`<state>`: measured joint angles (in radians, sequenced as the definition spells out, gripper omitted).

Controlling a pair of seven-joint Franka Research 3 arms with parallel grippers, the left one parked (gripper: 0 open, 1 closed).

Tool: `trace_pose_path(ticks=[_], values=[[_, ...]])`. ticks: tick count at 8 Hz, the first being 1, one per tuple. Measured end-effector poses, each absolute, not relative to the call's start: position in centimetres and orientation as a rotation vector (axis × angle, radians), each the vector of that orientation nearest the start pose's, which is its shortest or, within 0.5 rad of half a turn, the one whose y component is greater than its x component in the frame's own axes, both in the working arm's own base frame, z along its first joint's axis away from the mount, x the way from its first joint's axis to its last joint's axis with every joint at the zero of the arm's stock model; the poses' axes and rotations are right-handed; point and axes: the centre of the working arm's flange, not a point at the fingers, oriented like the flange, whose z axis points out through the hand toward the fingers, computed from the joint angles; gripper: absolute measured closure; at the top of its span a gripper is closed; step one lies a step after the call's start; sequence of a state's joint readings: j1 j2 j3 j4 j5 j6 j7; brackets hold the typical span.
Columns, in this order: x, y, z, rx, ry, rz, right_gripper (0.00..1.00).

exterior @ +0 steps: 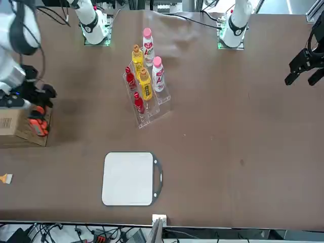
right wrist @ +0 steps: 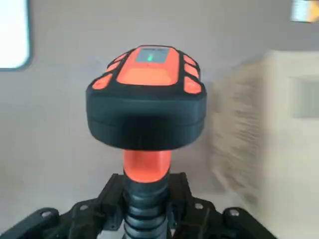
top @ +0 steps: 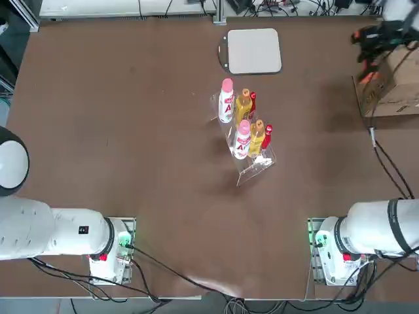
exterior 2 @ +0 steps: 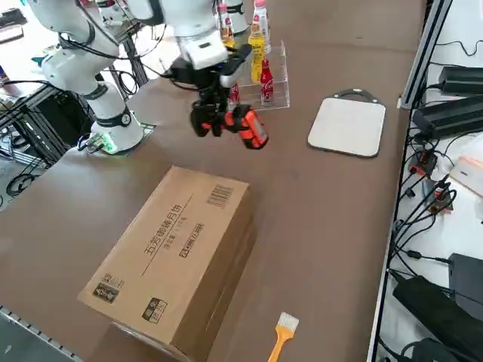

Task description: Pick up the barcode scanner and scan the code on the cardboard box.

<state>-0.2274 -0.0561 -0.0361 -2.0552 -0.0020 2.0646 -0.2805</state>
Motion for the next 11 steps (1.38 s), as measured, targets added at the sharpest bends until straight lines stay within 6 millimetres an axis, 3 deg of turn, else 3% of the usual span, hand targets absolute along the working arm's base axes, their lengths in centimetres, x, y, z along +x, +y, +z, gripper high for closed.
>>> trace_pose_path(ticks=[2, 4, 7, 11], values=[[50.6, -21.7, 50.0, -3.176, -0.066, -0.133, 0.56], [49.7, -25.9, 50.8, -3.190, -0.099, -0.150, 0.56], [51.3, -27.8, 49.4, -3.186, -0.173, -0.124, 0.56], [52.1, -28.0, 48.0, -3.176, -0.186, -0.092, 0.56]])
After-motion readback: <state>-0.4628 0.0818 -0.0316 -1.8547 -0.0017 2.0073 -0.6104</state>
